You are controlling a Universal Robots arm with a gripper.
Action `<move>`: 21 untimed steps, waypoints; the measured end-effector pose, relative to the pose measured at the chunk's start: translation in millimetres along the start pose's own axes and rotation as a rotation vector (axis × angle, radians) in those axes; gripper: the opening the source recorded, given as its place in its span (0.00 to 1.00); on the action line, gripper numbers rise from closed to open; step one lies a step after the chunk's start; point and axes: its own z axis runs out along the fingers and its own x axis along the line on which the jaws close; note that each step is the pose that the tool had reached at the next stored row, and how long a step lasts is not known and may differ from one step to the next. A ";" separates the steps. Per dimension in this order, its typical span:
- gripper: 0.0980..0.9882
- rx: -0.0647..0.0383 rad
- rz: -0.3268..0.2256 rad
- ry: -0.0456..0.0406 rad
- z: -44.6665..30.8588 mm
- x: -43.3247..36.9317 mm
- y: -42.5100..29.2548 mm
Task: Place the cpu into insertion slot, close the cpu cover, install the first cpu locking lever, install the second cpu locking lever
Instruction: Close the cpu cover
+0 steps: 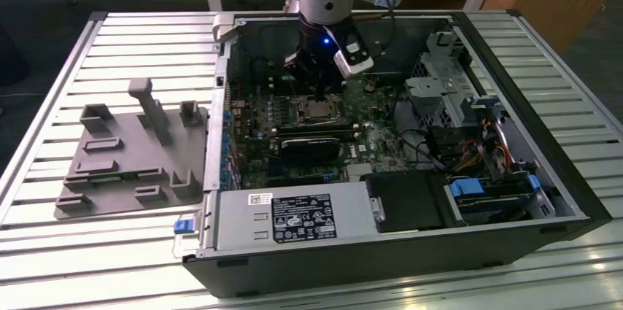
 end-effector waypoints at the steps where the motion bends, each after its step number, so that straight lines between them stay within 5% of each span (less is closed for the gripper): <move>1: 0.00 -0.001 0.000 -0.0012 0.0 0.5 -1.0; 11: 0.00 -0.003 0.026 -0.0032 2.0 1.4 -5.5; 21: 0.00 -0.006 0.026 -0.0213 6.8 22.9 -7.0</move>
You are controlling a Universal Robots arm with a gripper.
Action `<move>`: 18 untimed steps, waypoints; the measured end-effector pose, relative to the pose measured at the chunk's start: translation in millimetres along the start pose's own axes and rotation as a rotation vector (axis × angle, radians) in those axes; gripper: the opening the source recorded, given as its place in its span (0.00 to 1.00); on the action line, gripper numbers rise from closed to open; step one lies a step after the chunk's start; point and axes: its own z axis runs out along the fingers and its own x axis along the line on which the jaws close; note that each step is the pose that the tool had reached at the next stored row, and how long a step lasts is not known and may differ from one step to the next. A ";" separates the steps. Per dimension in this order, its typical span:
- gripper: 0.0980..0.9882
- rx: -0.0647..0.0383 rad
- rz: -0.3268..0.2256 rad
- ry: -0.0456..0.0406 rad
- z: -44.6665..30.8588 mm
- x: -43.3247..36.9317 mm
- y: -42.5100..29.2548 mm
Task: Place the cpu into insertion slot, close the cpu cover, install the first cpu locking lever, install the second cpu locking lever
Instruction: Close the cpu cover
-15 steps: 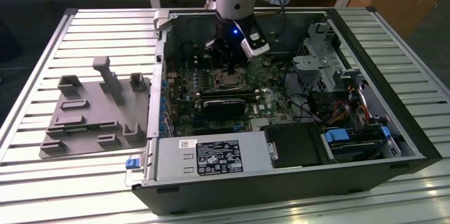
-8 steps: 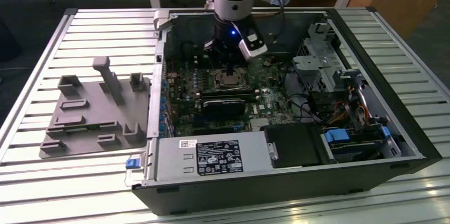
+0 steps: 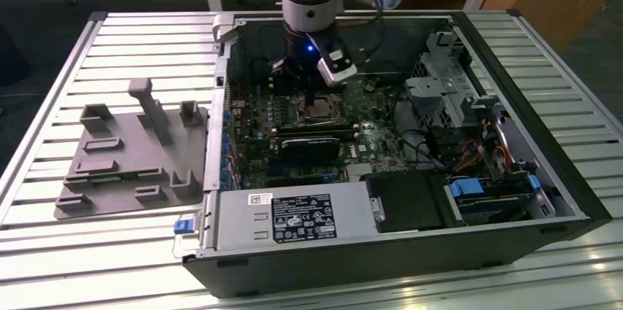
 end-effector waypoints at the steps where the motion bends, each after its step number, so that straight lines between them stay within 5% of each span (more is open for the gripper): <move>1: 0.00 0.000 0.000 -0.0005 0.8 0.9 -0.2; 18: 0.00 -0.006 0.000 -0.0043 14.0 17.9 -2.2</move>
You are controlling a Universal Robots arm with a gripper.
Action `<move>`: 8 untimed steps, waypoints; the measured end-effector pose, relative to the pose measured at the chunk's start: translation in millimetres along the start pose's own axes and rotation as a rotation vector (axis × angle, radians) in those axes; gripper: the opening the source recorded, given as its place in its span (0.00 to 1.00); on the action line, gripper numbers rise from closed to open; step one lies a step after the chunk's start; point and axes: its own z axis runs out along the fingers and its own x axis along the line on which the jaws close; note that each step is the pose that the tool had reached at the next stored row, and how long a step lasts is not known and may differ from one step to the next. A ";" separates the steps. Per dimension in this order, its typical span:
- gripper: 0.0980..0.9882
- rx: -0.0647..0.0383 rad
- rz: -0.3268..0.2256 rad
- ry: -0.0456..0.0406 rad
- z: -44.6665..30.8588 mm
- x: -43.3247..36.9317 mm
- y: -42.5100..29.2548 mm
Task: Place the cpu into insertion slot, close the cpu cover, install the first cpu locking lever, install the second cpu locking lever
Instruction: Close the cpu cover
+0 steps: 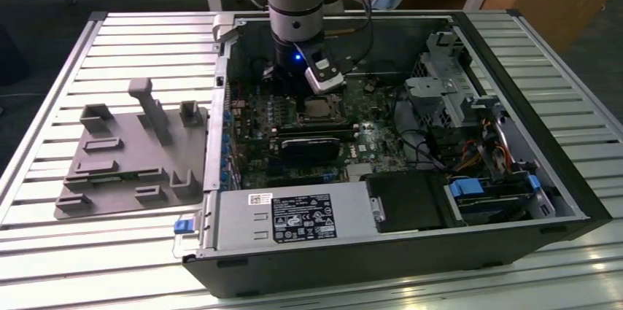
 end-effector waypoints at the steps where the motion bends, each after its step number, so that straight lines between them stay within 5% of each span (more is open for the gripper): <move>1: 0.00 0.000 0.000 -0.0001 0.1 0.0 0.0; 8: 0.00 -0.001 0.000 -0.0002 0.3 -0.3 0.1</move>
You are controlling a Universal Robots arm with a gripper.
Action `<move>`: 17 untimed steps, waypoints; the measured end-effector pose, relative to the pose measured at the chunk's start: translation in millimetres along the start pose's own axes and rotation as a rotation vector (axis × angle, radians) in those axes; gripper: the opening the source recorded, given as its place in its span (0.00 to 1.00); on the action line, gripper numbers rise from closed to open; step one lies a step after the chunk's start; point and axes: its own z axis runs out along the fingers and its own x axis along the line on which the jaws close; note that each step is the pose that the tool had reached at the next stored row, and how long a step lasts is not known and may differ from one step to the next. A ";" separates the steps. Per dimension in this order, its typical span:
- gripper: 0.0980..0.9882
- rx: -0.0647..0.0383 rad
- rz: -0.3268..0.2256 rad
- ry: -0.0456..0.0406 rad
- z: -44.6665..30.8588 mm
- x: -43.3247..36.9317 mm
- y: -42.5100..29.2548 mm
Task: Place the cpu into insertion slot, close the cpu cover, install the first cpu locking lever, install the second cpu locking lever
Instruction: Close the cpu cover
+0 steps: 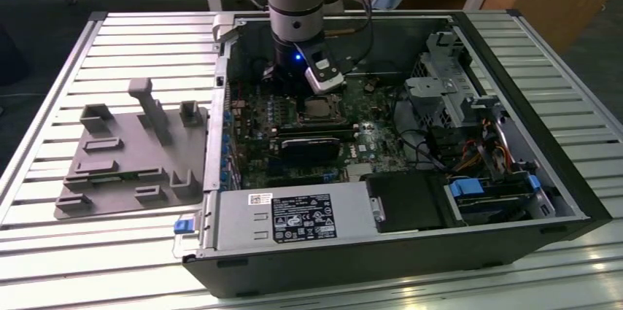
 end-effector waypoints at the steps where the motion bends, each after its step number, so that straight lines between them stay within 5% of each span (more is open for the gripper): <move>1: 0.00 0.000 0.000 0.0000 0.1 -0.5 0.1; 13: 0.00 -0.007 0.000 0.0004 -7.1 -4.1 0.6; 17: 0.00 -0.031 0.001 0.0024 -7.4 -4.2 0.6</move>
